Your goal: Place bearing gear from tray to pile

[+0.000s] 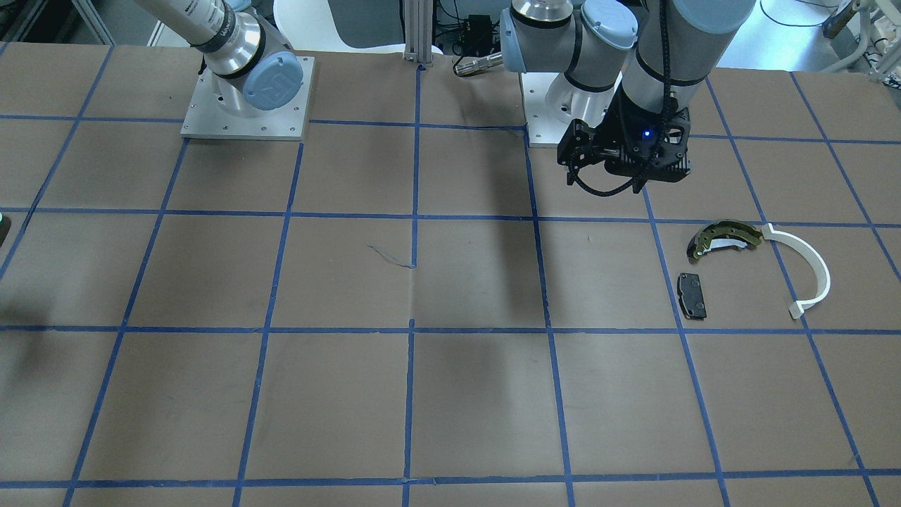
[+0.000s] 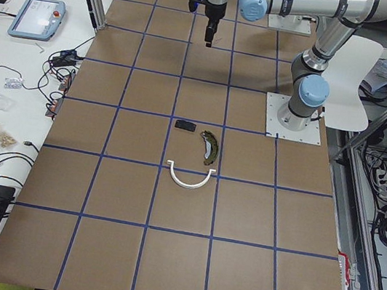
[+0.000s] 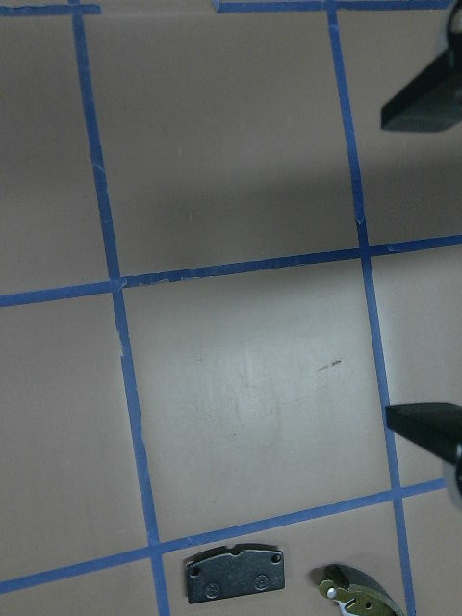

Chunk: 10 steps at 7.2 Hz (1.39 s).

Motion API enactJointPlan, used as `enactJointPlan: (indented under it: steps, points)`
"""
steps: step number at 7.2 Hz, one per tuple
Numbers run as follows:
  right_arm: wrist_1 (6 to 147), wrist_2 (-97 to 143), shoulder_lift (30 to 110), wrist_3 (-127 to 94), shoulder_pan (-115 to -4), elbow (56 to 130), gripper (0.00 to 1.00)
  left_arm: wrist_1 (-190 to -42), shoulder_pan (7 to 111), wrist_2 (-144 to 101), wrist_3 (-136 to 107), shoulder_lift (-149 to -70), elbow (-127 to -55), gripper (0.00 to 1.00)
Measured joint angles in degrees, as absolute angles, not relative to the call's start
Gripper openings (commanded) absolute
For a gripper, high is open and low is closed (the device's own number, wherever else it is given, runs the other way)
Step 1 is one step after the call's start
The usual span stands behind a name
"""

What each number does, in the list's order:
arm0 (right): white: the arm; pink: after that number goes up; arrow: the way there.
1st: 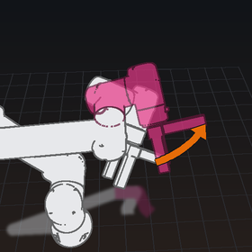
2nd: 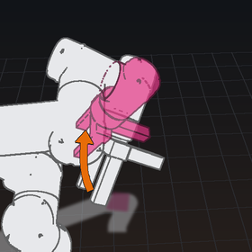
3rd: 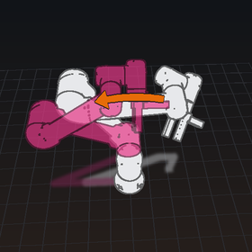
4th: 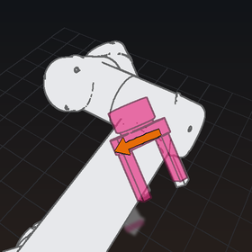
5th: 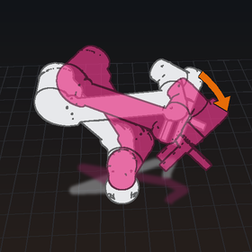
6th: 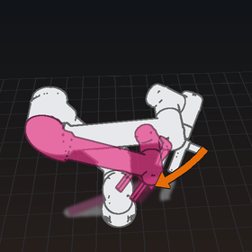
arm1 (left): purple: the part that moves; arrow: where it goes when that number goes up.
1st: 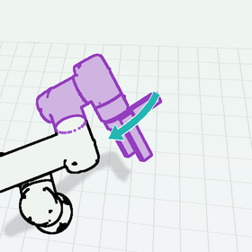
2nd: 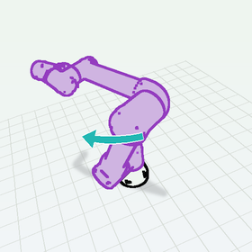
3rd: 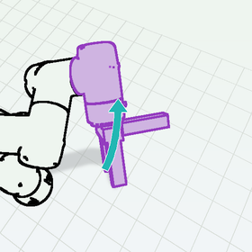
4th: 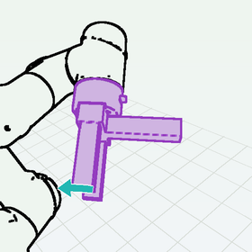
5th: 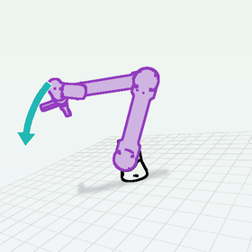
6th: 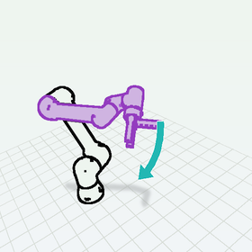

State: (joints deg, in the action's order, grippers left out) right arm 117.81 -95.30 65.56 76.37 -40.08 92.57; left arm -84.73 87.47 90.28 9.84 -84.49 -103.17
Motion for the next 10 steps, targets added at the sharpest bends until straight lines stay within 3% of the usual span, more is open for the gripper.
enactJointPlan:
  steps: [4,10]
  points:
    - [107.53,-95.54,76.98,40.30,-64.45,96.82,0.00,-82.90,87.30,90.26,9.84,-85.22,-103.25,1.00]
    - [108.95,-83.88,72.80,-19.65,-102.46,97.04,0.00,-82.58,86.53,93.53,9.15,-85.25,-105.58,1.00]
